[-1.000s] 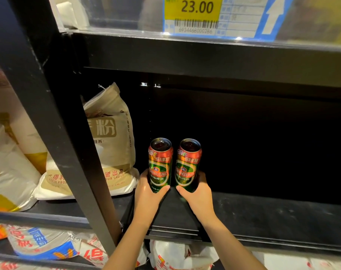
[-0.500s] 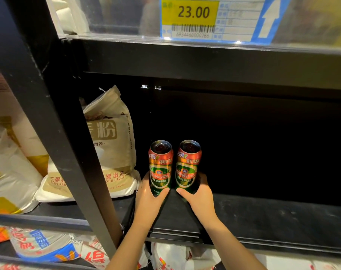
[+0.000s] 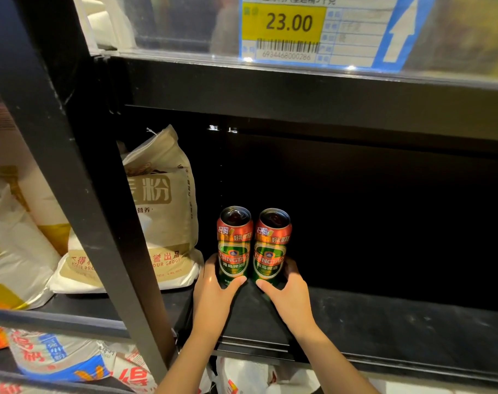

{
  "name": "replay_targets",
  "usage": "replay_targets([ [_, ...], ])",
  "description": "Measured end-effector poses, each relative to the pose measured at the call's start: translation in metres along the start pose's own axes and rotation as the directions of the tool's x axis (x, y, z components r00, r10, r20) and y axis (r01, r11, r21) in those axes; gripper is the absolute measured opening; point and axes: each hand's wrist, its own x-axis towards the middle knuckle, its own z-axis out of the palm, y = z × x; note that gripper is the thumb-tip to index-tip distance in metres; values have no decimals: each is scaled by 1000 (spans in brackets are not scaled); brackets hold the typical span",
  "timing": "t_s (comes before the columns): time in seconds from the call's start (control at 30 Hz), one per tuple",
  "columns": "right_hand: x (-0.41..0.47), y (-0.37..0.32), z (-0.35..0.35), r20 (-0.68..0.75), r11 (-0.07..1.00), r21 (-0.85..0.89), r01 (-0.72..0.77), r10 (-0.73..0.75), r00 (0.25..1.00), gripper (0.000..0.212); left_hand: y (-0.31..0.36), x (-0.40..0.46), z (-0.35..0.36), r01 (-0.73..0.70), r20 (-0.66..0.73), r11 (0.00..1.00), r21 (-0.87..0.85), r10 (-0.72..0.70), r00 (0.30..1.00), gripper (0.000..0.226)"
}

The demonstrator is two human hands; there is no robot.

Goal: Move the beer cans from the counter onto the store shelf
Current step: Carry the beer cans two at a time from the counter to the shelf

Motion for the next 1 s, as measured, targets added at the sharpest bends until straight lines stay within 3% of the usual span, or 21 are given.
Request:
replay_targets([
  [0.6, -6, -7, 2, -32, 995, -83, 53, -55, 998, 47, 3, -1, -3, -18, 27, 1000, 24, 18, 999, 64],
  [0.73, -7, -12, 1, 11, 996, -91, 23, -22, 1000, 45, 10, -2, -6, -15, 48, 997, 71, 12, 999, 60],
  [0.83, -11, -16, -1, 78, 996, -93, -4, 11, 997, 47, 17, -10, -8, 62, 83, 992, 106, -71, 994, 61],
  [1.0, -29, -22, -17, -16, 946, -313, -88, 87, 996, 54, 34, -35, -29, 87, 217, 959, 270, -148, 965, 60],
])
